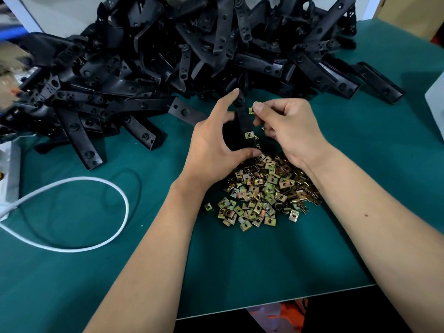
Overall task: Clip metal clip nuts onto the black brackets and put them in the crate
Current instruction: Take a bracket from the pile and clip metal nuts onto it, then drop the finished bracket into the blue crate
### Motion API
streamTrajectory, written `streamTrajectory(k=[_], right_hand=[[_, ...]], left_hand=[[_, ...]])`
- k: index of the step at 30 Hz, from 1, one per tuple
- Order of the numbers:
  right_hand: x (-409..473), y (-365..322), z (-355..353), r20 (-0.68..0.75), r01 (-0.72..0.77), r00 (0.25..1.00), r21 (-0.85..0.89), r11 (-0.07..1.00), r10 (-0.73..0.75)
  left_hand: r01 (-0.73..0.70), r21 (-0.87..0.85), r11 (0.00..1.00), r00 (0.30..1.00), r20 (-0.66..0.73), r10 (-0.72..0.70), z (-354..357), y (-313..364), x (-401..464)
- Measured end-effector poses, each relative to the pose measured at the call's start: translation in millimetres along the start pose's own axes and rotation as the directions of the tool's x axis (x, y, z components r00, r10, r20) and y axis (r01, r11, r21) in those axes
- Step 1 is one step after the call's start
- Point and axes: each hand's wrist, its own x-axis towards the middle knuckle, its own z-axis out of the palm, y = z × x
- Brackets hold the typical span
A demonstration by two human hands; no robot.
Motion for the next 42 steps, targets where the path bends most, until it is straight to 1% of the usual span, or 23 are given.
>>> streamTrajectory(k=[5,10,13,19,23,26,31,34,38,42], right_hand=[[0.9,-0.5,-2.5,0.045,-0.01,0.999,0.001,1.0,0.01],[2.2,-2.2,-7.1,0.093,0.03,0.995,-0.098,0.995,-0.02],[2.6,-3.8,-9.7,0.126,0.045,0.992,-0.153,0.987,-0.026],[0.6,-6.4,-8.3,0.144,0.073,0.989,-0.192,0.979,-0.046],[-1.2,-10.0,-7.0,0.15,0.059,0.988,-0.173,0.983,-0.033],[-2.0,-11.9,-7.3,0.159,-0.002,0.987,-0.1,0.995,0.018],[-1.8,-10.2,-4.8,0.06,-0.086,0.994,-0.043,0.995,0.088],[-1.6,-10.9,-6.0,0.088,-0.126,0.988,0.018,0.992,0.124],[-1.1,-10.1,-6.9,0.111,-0.087,0.99,-0.033,0.996,0.09],[-0.1,-11.2,-10.3,0.129,-0.019,0.991,-0.126,0.992,0.035]], left_hand=[[-0.007,-0.016,1.0,1.0,0.007,0.007,-1.0,0.9,-1.4],[0.0,0.019,1.0,1.0,0.03,-0.001,-6.9,8.0,-3.1],[0.006,0.037,0.999,0.997,0.077,-0.009,-10.3,11.5,-1.8],[-0.014,0.053,0.998,0.992,0.126,0.008,-10.5,15.6,0.5],[-0.03,0.028,0.999,0.991,0.128,0.026,-11.0,20.2,0.6],[-0.024,0.025,0.999,0.991,0.129,0.021,-9.4,22.1,0.8],[0.054,0.011,0.998,0.994,0.091,-0.055,-3.1,22.3,1.6],[0.1,0.032,0.995,0.993,0.061,-0.102,-5.7,18.2,1.9],[0.084,0.036,0.996,0.994,0.068,-0.086,-5.6,20.6,0.2],[0.043,0.042,0.998,0.996,0.072,-0.046,-4.5,25.5,-1.9]])
